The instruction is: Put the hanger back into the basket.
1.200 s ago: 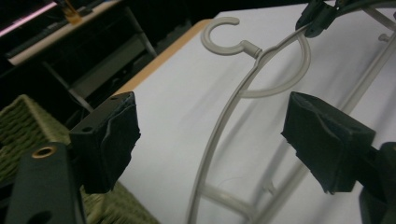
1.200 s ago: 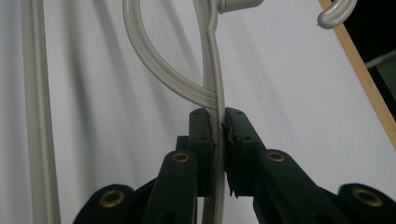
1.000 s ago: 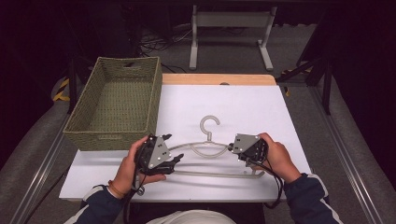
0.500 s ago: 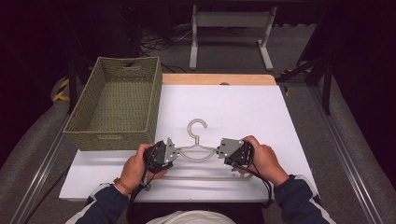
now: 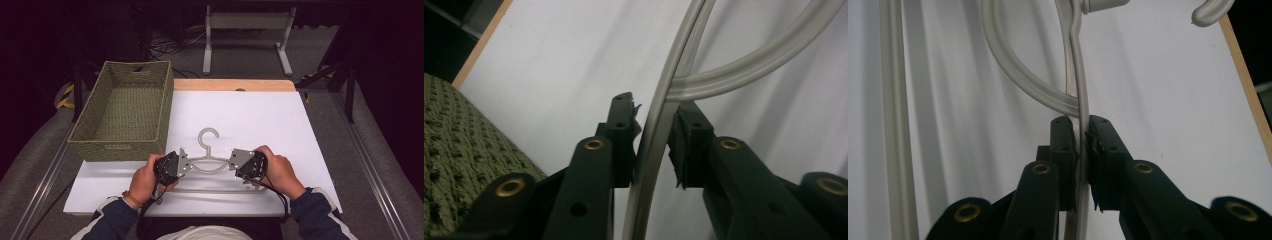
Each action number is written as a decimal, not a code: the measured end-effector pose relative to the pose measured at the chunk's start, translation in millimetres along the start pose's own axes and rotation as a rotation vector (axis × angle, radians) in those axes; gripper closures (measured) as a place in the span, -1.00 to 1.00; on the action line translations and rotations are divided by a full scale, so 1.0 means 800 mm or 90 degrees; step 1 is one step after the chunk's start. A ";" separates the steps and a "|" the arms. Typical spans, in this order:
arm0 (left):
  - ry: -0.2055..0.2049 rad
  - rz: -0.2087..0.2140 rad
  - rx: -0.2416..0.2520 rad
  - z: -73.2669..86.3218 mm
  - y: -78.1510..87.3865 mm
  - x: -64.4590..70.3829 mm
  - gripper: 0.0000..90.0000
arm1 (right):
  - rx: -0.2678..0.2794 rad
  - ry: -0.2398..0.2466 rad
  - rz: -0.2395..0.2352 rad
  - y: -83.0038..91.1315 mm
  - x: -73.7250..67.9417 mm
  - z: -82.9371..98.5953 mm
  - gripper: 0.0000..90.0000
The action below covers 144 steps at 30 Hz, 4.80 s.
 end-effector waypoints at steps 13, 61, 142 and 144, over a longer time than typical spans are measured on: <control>-0.023 -0.035 -0.001 0.001 0.010 -0.004 0.74 | 0.012 -0.015 0.034 0.009 0.006 -0.009 0.69; 0.187 -0.005 0.221 -0.022 0.083 -0.088 0.81 | 0.268 -0.392 0.139 0.010 0.041 0.143 -0.70; 0.411 -0.046 -0.049 0.172 0.005 -0.352 0.49 | 0.185 -0.388 0.108 -0.028 0.036 0.134 -0.62; 0.411 -0.034 -0.060 0.177 0.001 -0.350 0.35 | 0.182 -0.381 0.105 -0.028 0.035 0.133 -0.61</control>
Point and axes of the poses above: each handheld gripper's, and its own axes: y roughly backward along the jaws, z roughly out of its underside, x roughly to its right, the point moved 7 cm from there along -y, roughly forward along the jaws, and after that the axes turned 14 degrees about -x, right-handed, at the moved point
